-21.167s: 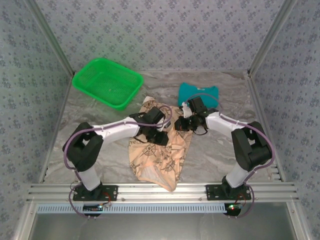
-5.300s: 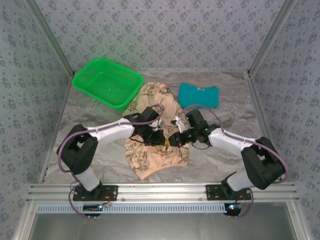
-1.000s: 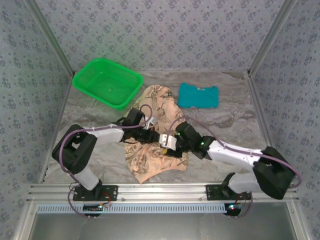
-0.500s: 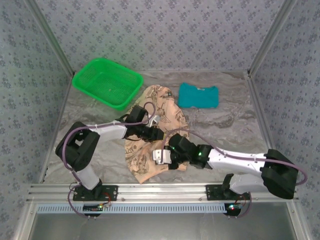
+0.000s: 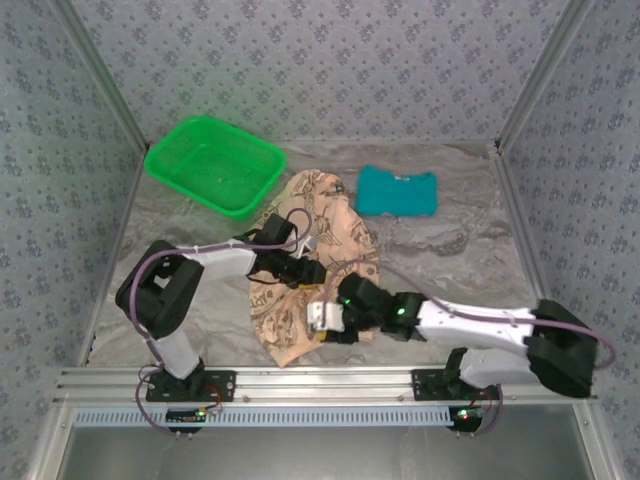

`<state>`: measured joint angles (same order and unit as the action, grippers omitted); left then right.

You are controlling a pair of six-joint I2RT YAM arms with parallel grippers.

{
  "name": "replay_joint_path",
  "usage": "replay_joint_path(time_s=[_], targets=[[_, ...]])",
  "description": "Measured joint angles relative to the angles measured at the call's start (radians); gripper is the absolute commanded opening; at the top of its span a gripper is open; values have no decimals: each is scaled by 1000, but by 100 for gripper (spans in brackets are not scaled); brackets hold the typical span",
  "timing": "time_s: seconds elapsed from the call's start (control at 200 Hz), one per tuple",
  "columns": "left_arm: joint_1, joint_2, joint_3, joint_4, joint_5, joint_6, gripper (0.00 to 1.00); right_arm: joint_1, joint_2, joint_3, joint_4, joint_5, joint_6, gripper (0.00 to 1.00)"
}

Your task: Fold the inside-out t-shirt

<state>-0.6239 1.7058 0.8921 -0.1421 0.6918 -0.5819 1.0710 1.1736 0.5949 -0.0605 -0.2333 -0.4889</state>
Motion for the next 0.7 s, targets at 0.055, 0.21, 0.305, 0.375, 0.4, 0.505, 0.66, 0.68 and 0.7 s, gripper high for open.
replay_joint_path(time_s=[0.055, 0.21, 0.305, 0.375, 0.4, 0.505, 0.66, 0.68, 0.7], targets=[[3, -33, 0, -29, -24, 15, 47, -73, -72, -22, 18, -24, 29, 44], [17, -120, 0, -105, -66, 35, 50, -264, -134, -43, 31, -79, 110, 44], [18, -184, 0, -158, -77, 49, 51, -299, -90, -43, 22, -97, 116, 46], [9, -233, 0, -196, -79, 71, 50, -291, -41, -43, 22, -106, 115, 47], [3, -249, 0, -209, -79, 80, 50, -286, -21, -43, 23, -108, 115, 46], [-44, -305, -3, -257, -80, 114, 50, -250, 59, -40, 39, -124, 116, 47], [-140, -351, -28, -340, -171, 130, 50, -203, 151, -29, 51, -130, 116, 42], [-152, -355, -32, -350, -200, 129, 50, -200, 163, -30, 55, -130, 117, 40], [-164, -357, -36, -360, -228, 129, 50, -198, 176, -33, 59, -130, 119, 36]])
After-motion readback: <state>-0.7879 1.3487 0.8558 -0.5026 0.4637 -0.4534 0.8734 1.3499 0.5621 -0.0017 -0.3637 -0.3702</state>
